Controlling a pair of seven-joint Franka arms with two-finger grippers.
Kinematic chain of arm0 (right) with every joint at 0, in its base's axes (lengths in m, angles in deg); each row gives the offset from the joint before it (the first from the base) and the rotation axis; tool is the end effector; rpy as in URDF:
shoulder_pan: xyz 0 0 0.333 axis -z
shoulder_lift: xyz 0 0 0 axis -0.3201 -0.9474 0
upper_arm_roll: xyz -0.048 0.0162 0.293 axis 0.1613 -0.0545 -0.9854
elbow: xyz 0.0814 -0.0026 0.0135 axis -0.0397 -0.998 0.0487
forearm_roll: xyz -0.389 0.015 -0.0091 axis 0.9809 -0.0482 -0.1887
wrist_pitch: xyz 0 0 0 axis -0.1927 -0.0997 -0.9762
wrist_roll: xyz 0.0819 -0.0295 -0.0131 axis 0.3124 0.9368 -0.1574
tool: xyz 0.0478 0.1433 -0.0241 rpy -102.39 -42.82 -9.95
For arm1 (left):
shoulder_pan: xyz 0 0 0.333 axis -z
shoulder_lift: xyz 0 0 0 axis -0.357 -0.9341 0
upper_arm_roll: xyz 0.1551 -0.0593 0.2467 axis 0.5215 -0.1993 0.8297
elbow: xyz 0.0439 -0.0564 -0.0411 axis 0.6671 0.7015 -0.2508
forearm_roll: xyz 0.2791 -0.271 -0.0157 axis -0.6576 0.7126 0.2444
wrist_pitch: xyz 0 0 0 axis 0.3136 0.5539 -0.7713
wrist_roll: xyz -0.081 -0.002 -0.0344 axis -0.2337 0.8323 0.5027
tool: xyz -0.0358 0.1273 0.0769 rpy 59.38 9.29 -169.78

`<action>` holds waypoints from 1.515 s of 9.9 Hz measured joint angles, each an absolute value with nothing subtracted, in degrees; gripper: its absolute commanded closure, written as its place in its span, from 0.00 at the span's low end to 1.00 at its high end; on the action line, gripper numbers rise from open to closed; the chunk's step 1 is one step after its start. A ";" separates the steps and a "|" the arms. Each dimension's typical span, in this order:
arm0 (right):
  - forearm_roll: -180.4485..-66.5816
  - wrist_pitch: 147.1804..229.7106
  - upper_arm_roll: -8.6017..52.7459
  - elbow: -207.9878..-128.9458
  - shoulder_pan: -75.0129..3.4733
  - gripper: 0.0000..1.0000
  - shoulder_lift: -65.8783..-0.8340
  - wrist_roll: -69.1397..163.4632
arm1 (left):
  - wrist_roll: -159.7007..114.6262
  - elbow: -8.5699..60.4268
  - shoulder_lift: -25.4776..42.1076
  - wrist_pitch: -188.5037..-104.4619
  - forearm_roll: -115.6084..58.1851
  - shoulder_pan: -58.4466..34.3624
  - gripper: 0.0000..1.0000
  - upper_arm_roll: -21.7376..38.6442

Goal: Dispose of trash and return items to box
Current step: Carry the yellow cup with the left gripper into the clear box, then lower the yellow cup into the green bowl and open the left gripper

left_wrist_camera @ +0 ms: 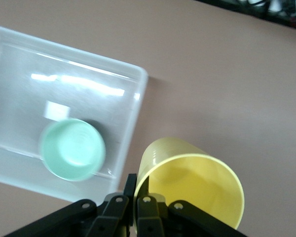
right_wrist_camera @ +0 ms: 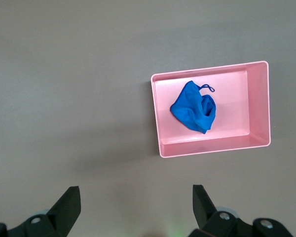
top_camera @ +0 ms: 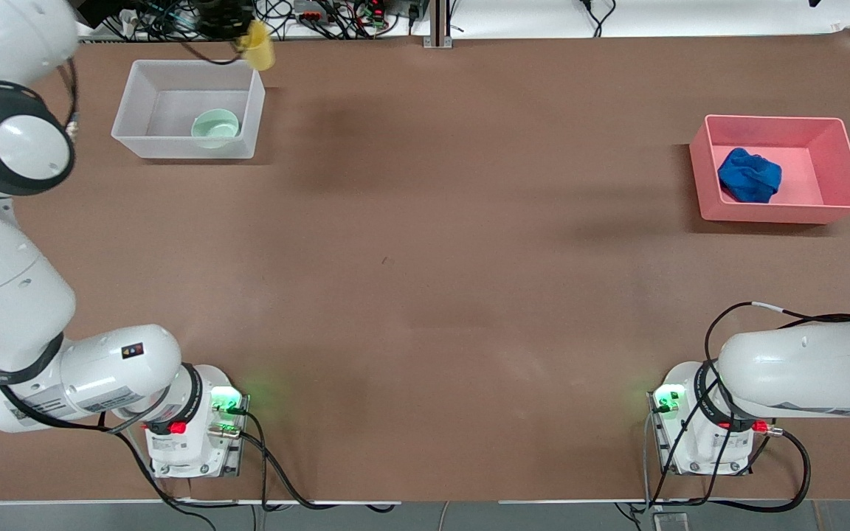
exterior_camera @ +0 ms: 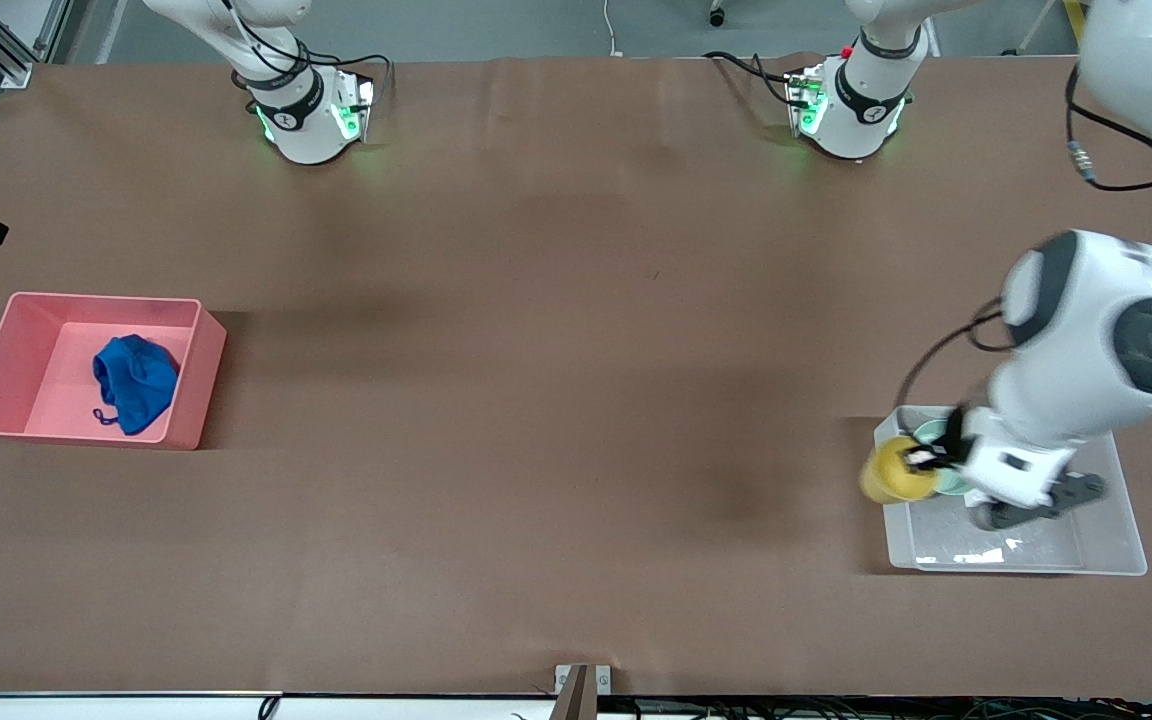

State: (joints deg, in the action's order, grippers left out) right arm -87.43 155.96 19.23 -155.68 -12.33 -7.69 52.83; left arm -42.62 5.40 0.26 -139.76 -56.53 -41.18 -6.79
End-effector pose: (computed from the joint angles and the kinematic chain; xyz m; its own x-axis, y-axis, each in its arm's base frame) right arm 0.5203 -0.0800 0.6015 0.9862 -0.1646 -0.0173 -0.1649 -0.9862 -0.0161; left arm 0.6985 -0.0587 0.3565 0.9761 0.2120 0.0478 0.2112 -0.9772 0.0211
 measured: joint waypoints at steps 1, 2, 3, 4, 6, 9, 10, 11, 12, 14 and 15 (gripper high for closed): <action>-87.43 155.93 19.24 -155.66 -12.32 0.00 -7.70 52.81 | -37.53 5.36 -1.41 -139.80 -56.71 -43.70 1.00 -6.14; -87.43 155.72 19.26 -155.65 -12.31 0.00 -7.70 52.80 | -33.03 5.31 -2.83 -140.08 -56.78 -44.90 1.00 -4.26; -87.43 154.77 19.27 -155.61 -12.31 0.00 -7.71 52.79 | -30.26 5.26 -3.76 -140.37 -56.78 -45.49 1.00 -2.29; -87.43 153.83 19.29 -155.57 -12.30 0.00 -7.71 52.78 | -29.19 5.29 -4.57 -140.60 -56.78 -46.07 1.00 -1.35; -87.43 153.40 19.30 -155.53 -12.30 0.00 -7.71 52.76 | -29.07 5.78 -6.94 -142.47 -56.73 -46.55 0.99 -1.30; -87.43 153.28 19.30 -155.50 -12.31 0.00 -7.71 52.73 | -29.07 8.17 -10.98 -145.18 -56.73 -46.76 0.89 -1.13; -87.43 153.24 19.31 -155.49 -12.31 0.00 -7.71 52.73 | -29.07 8.41 -11.98 -145.67 -56.73 -47.24 0.72 -0.98; -87.43 153.20 19.32 -155.49 -12.31 0.00 -7.71 52.72 | -29.07 8.43 -12.26 -145.78 -56.73 -47.72 0.11 -0.98; -87.43 153.19 19.32 -155.49 -12.31 0.00 -7.71 52.71 | -29.07 8.28 -12.07 -145.79 -56.73 -47.98 0.00 -1.00; -87.43 153.10 19.33 -155.47 -12.30 0.00 -7.71 52.68 | -29.07 7.15 -9.83 -145.99 -56.74 -48.16 0.00 -1.56; -87.43 153.09 19.33 -155.45 -12.30 0.00 -7.71 52.59 | -29.05 6.40 -6.55 -145.29 -56.74 -48.16 0.00 -2.19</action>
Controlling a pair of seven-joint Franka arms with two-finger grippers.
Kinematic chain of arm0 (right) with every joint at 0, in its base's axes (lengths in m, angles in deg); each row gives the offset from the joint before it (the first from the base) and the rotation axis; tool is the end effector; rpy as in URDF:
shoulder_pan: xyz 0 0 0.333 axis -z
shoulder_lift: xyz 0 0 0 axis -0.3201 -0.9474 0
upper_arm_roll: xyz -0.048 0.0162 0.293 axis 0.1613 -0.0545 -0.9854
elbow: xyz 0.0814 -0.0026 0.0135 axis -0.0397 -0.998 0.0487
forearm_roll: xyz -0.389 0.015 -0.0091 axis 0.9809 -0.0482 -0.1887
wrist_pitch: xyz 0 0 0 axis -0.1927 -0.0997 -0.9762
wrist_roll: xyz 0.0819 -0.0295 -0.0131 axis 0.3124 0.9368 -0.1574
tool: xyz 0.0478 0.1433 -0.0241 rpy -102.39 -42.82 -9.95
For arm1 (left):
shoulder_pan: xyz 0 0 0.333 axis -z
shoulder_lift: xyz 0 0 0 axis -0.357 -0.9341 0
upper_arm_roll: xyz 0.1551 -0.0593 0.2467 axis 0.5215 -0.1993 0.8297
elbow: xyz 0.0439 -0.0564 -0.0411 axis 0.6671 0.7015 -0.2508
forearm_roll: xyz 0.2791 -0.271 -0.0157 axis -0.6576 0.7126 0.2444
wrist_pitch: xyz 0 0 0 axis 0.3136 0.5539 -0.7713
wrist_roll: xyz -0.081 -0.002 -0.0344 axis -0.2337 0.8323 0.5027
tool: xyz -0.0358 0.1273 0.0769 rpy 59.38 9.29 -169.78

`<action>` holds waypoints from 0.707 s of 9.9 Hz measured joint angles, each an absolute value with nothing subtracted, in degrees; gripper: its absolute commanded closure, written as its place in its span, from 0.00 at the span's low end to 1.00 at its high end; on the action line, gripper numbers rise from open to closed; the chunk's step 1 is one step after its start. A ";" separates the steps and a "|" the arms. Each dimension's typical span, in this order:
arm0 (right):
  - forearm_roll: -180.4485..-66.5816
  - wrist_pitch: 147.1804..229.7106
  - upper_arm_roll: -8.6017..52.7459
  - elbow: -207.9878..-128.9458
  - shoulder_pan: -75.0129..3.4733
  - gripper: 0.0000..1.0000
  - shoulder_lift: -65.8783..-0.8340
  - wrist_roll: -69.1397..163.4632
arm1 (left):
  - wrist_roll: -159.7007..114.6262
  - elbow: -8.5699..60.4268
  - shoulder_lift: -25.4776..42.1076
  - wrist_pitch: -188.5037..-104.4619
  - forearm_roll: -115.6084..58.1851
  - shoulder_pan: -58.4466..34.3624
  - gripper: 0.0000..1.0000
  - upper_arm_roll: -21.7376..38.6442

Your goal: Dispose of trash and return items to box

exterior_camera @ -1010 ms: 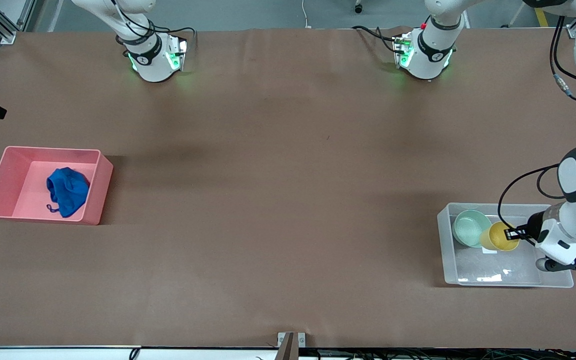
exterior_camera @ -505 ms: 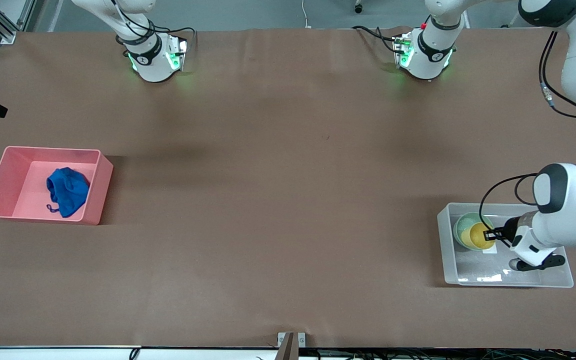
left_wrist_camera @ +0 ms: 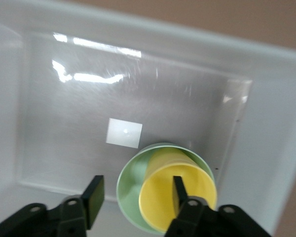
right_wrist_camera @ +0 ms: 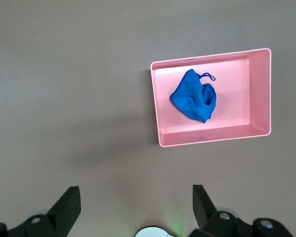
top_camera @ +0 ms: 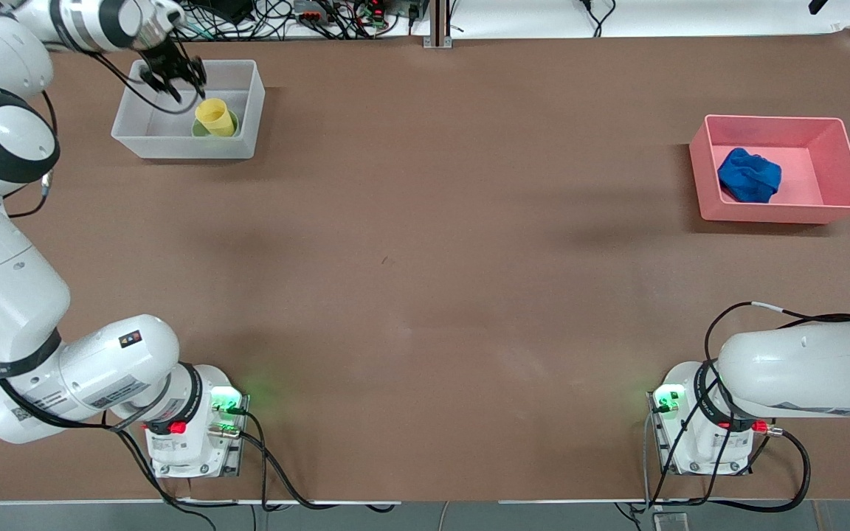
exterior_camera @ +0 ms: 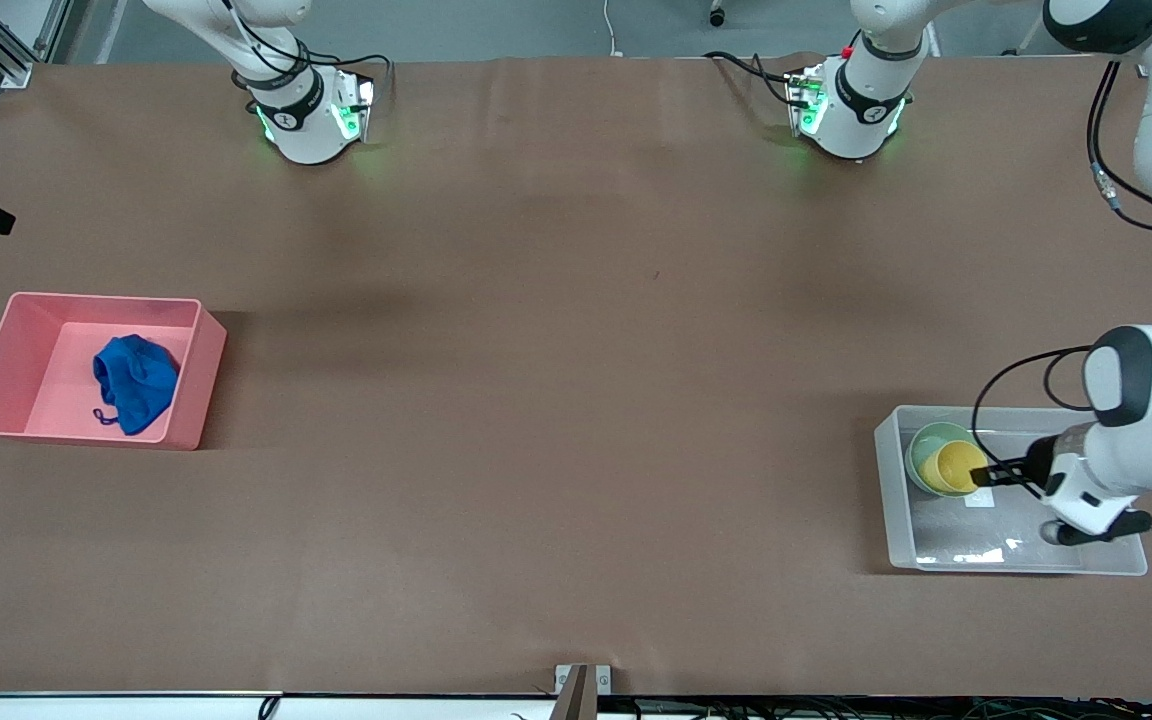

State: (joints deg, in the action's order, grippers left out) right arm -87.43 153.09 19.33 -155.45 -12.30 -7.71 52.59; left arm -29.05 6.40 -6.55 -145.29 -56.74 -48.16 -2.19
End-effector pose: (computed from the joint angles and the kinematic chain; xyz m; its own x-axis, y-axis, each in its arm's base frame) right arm 0.5126 -0.0799 0.5990 0.9848 -0.1616 -0.0636 -0.1630 -0.9865 -0.0159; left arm 0.7055 0.0679 0.2671 0.9877 0.1565 0.0016 0.1564 -0.9875 0.0209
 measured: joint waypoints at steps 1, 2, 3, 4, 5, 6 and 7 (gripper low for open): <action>-87.43 153.08 19.33 -155.43 -12.31 0.00 -7.73 52.51 | -29.05 5.66 -2.10 -143.84 -56.74 -48.18 0.00 -3.40; -87.43 153.08 19.34 -155.41 -12.30 0.00 -7.75 52.47 | -29.05 5.28 3.11 -142.13 -56.73 -48.11 0.00 -4.70; -87.43 153.06 19.38 -155.39 -12.29 0.00 -7.76 52.45 | -29.04 5.18 8.40 -139.37 -56.62 -48.01 0.00 -5.76; -87.43 153.04 19.42 -155.39 -12.28 0.00 -7.78 52.43 | -29.04 5.18 13.12 -135.96 -55.53 -47.92 0.00 -7.12; -87.43 153.03 19.44 -155.38 -12.27 0.00 -7.80 52.42 | -29.05 5.24 16.94 -133.25 -53.30 -47.79 0.00 -8.06; -87.43 153.02 19.44 -155.37 -12.28 0.00 -7.82 52.41 | -29.05 5.36 20.19 -130.77 -50.82 -47.69 0.00 -8.44; -87.43 153.01 19.43 -155.37 -12.29 0.00 -7.83 52.41 | -28.95 5.53 22.66 -129.11 -48.31 -47.58 0.00 -8.42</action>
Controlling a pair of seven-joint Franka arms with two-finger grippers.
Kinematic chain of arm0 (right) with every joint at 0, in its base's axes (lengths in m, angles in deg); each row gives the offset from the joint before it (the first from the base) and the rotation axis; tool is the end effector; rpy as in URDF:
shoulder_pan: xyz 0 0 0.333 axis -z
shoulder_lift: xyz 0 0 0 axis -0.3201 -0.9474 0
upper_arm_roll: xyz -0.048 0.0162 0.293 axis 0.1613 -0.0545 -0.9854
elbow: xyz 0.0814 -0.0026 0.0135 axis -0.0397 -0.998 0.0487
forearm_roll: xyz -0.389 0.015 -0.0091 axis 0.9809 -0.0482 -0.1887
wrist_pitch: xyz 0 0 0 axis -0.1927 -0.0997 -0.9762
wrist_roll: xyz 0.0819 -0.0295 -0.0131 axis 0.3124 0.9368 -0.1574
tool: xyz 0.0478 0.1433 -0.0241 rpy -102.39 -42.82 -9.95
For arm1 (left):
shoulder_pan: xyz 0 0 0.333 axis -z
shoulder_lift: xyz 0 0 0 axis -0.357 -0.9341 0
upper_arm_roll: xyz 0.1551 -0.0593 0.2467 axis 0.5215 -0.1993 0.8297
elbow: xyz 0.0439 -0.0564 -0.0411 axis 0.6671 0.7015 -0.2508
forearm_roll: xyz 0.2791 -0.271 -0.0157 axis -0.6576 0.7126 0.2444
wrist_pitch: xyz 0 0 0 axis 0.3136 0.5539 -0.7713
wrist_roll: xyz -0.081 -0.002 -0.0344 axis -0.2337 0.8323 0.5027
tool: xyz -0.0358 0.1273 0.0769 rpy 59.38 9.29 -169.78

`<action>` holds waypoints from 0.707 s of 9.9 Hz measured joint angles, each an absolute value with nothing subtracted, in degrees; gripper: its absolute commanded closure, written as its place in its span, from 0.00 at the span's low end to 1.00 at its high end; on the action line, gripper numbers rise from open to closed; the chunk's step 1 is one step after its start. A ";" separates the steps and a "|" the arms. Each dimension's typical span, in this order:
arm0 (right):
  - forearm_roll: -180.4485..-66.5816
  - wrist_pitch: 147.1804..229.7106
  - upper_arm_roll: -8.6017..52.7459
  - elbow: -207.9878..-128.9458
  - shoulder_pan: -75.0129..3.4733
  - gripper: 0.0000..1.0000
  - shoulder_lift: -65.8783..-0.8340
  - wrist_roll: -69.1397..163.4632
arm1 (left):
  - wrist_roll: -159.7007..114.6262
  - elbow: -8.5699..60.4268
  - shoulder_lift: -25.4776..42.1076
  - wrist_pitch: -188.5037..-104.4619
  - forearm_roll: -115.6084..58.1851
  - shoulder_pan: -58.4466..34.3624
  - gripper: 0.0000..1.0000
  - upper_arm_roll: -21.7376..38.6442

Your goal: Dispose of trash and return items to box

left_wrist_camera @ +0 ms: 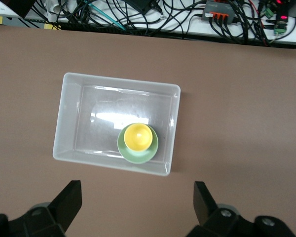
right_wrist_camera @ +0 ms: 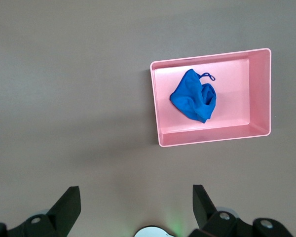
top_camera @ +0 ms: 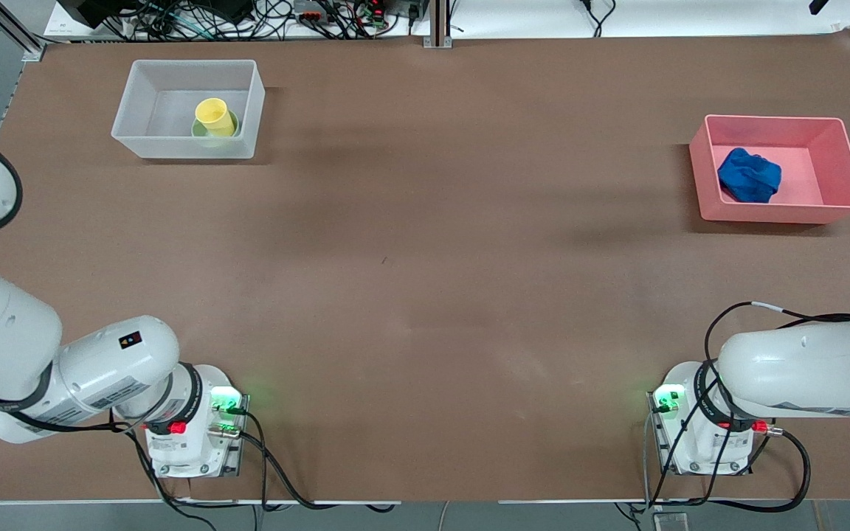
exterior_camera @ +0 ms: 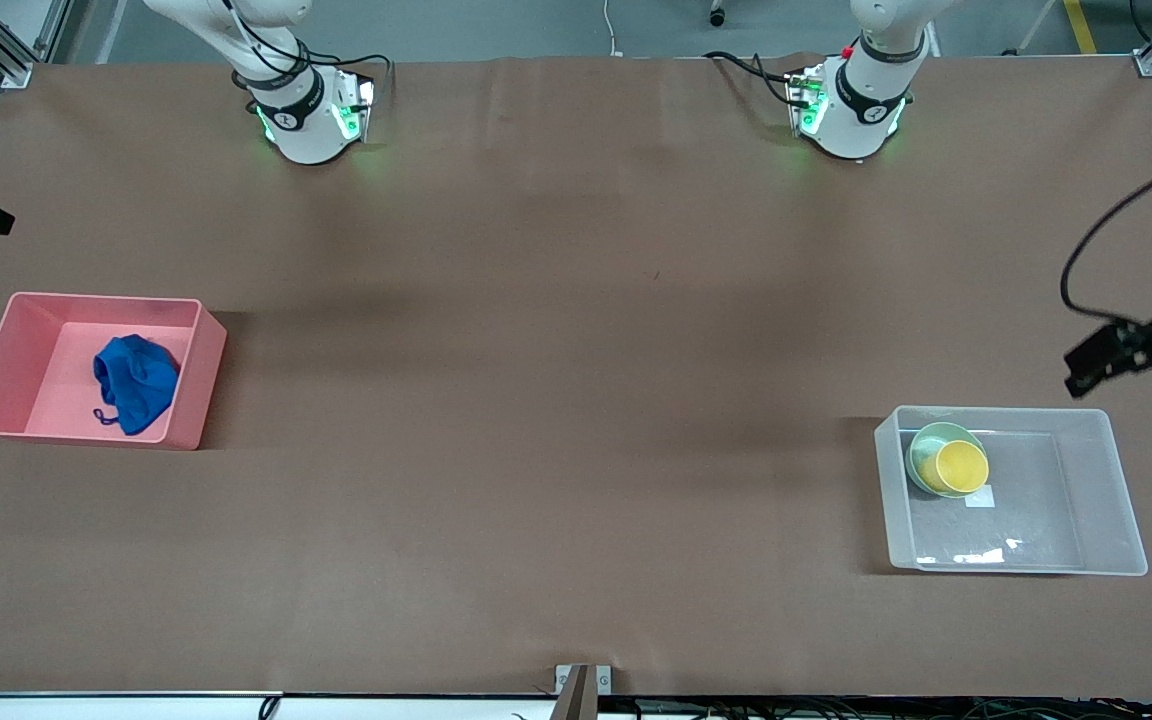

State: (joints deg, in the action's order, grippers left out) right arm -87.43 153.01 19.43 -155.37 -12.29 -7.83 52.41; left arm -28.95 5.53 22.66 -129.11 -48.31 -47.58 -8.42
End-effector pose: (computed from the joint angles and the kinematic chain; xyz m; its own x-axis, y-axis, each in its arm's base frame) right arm 0.5129 -0.0810 0.5984 0.9849 -0.1604 -0.0657 -0.1618 -0.9867 -0.0161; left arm 0.6245 -0.0342 0.5712 0.9758 0.0797 0.2035 0.0871 -0.9958 -0.0276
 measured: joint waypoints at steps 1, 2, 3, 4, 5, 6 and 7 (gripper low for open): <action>-87.43 153.01 19.42 -155.36 -12.30 0.00 -7.85 52.41 | -28.27 5.60 24.80 -127.53 -46.41 -46.73 0.00 -7.68; -87.43 153.01 19.42 -155.36 -12.30 0.00 -7.85 52.41 | -27.27 5.65 26.74 -124.68 -44.85 -43.33 0.00 -4.11; -87.43 153.01 19.42 -155.35 -12.30 0.00 -7.85 52.41 | -26.03 5.70 28.63 -121.45 -42.37 -37.60 0.00 2.41; -87.43 153.01 19.42 -155.35 -12.30 0.00 -7.85 52.41 | -24.62 5.81 30.44 -118.37 -40.31 -32.16 0.00 9.02; -87.43 153.01 19.42 -155.35 -12.30 0.00 -7.85 52.41 | -23.52 6.05 32.00 -115.56 -39.57 -27.86 0.00 14.17; -87.43 153.01 19.44 -155.35 -12.29 0.00 -7.85 52.41 | -22.82 6.47 33.19 -113.74 -39.36 -24.54 0.00 17.85; -87.43 153.01 19.45 -155.35 -12.29 0.00 -7.85 52.41 | -22.75 7.29 34.18 -113.19 -39.31 -22.36 0.00 20.08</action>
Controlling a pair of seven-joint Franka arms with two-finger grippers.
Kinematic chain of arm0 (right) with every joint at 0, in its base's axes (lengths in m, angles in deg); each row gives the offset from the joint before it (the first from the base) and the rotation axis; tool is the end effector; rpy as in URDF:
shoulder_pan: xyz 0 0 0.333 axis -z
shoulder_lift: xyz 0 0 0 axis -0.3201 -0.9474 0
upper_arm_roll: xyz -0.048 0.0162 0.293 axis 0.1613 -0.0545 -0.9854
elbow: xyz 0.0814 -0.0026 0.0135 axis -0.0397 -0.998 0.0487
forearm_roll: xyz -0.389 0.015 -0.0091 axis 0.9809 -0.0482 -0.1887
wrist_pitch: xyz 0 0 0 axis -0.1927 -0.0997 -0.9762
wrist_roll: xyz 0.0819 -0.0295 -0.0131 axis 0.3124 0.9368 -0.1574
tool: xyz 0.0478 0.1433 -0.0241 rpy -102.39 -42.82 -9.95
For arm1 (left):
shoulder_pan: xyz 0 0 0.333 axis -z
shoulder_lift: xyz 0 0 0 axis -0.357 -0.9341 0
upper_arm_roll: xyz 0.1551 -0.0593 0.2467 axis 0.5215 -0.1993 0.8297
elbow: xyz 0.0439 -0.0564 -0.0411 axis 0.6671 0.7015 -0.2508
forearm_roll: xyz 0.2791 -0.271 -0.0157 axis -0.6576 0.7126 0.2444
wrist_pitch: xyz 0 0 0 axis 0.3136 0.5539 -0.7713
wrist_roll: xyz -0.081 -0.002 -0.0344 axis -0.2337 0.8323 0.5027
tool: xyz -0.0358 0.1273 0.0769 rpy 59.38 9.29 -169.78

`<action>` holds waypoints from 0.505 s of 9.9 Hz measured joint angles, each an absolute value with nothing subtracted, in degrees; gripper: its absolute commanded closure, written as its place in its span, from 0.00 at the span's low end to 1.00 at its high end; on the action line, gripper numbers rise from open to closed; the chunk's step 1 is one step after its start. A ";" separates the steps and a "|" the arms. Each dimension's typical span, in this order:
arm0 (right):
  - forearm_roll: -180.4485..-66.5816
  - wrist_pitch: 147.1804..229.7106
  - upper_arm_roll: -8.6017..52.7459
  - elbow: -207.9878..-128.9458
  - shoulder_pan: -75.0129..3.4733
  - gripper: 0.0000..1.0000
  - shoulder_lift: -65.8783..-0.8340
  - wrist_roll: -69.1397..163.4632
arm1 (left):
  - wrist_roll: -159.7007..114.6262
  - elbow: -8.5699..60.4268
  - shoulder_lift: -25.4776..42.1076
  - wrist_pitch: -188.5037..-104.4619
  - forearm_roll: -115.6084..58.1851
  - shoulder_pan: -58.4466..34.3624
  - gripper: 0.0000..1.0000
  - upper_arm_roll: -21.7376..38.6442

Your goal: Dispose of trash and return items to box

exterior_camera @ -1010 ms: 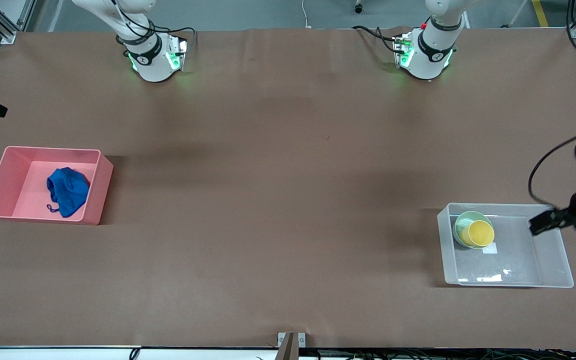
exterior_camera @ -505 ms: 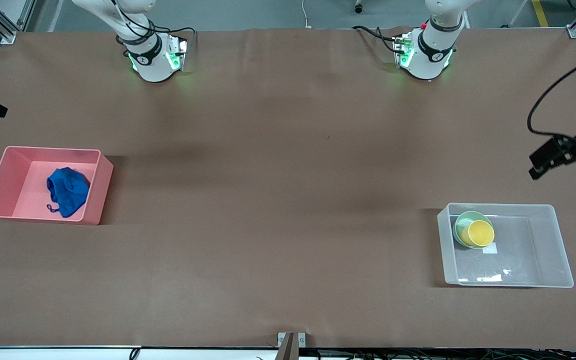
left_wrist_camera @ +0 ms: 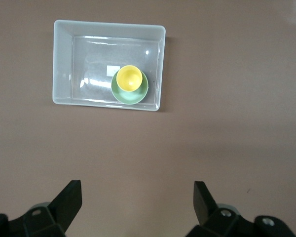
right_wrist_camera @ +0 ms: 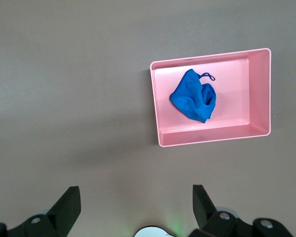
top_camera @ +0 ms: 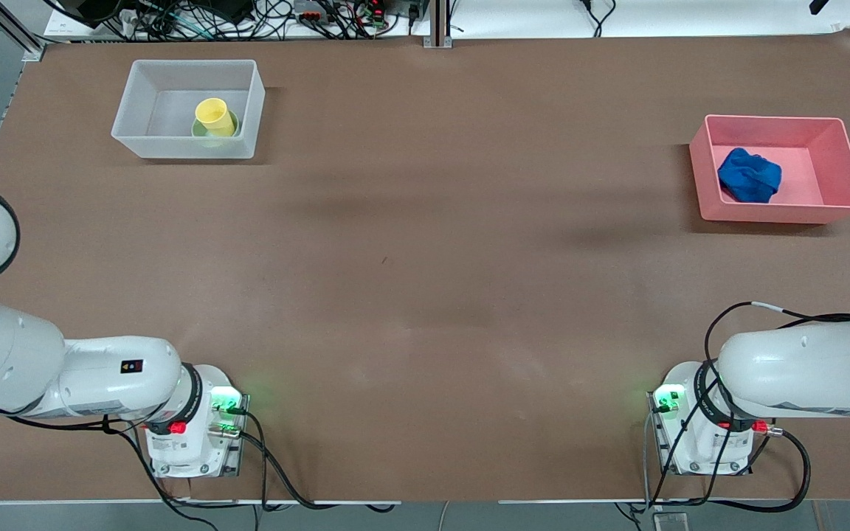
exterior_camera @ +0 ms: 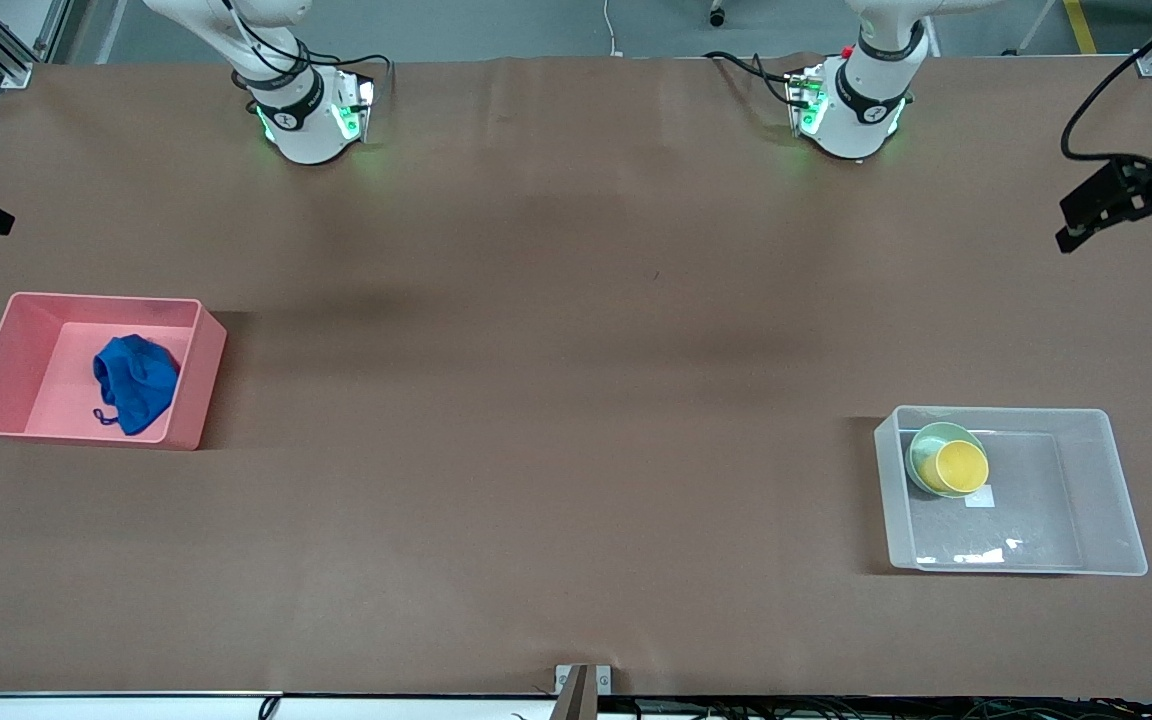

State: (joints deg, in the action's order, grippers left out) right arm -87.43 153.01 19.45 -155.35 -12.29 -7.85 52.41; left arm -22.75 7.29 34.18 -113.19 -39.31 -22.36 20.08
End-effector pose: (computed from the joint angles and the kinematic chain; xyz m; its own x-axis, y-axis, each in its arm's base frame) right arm 0.5129 -0.0812 0.5984 0.9848 -0.1607 -0.0657 -0.1621 -0.9866 -0.0161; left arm 0.5373 -0.0442 0.6258 0.9981 0.0294 0.0543 0.0306 -0.9993 -0.0220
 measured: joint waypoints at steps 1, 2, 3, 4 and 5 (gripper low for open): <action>-87.43 153.01 19.45 -155.35 -12.28 0.00 -7.85 52.41 | -22.75 7.88 34.87 -112.85 -39.31 -21.50 0.00 20.78; -87.43 153.01 19.46 -155.35 -12.28 0.00 -7.85 52.41 | -22.74 8.04 35.16 -112.57 -39.31 -21.39 0.00 20.89; -87.43 153.01 19.47 -155.35 -12.27 0.00 -7.85 52.41 | -21.99 8.08 35.18 -112.55 -39.31 -21.39 0.00 21.07; -87.43 153.01 19.47 -155.35 -12.27 0.00 -7.85 52.41 | -20.63 8.28 35.18 -112.55 -39.31 -21.39 0.00 21.29; -87.43 153.01 19.47 -155.35 -12.27 0.00 -7.85 52.41 | -19.82 8.51 35.18 -112.53 -39.31 -21.39 0.00 21.42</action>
State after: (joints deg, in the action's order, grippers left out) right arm -87.43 153.01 19.47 -155.35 -12.27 -7.85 52.41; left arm -19.82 8.51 35.18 -112.53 -39.31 -21.39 21.42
